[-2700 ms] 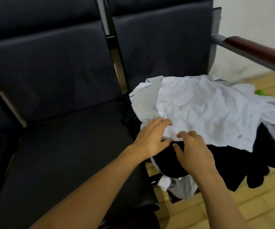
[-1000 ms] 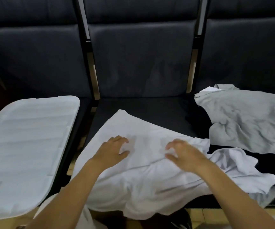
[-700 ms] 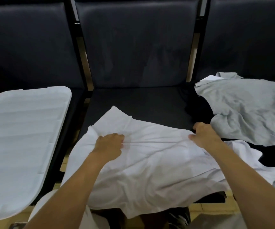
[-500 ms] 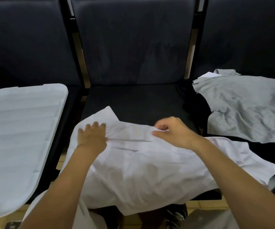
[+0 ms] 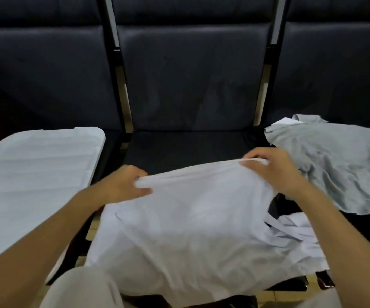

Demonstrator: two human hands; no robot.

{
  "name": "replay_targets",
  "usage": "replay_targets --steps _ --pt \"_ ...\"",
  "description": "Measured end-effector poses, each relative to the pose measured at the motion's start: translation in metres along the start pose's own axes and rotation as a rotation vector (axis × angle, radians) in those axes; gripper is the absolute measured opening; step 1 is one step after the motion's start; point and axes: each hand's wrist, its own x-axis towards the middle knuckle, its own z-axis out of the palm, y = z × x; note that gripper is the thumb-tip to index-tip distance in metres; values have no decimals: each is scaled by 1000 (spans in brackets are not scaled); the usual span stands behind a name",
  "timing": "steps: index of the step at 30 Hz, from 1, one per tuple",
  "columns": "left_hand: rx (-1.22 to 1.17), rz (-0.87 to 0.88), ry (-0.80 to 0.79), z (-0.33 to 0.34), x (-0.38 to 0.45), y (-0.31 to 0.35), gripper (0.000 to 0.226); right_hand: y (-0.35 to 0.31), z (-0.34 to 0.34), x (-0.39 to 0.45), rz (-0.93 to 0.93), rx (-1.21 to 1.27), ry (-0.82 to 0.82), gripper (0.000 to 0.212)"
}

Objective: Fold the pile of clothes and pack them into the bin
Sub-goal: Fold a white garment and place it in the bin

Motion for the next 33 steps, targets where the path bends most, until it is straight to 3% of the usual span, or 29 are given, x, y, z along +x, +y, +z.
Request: replay_targets --steps 3,6,11,13,15,19,22,24,26,28,29,33 --pt "198 7 28 -54 3 -11 31 3 -23 26 10 -252 -104 13" --pt "341 32 192 -115 15 -4 31 -17 -55 71 -98 -441 57 10" --pt "323 51 633 -208 11 42 27 -96 -120 113 -156 -323 419 21" --pt "325 137 705 -225 0 60 30 -119 -136 110 -222 -300 507 22" --pt "324 202 704 -228 -16 68 32 -134 -142 95 -253 -232 497 20" --pt "422 239 598 -188 -49 39 19 -125 -118 41 -319 -180 284 20" --pt "483 217 483 -125 -68 -4 35 -94 -70 -3 -241 -132 8 27" --pt "531 58 294 -81 -78 -29 41 -69 -30 -27 -145 -126 -167 17" --pt "580 -134 9 -36 -95 -50 25 -45 10 -49 -7 -199 -471 8" --pt "436 -246 -189 -1 -104 -66 24 -25 41 -63 118 -235 -766 14" --pt "364 -263 -211 13 -106 -72 24 -16 53 -67 157 -242 -837 22" --pt "270 -273 -114 43 -92 -69 22 2 78 -60 150 -309 -753 26"
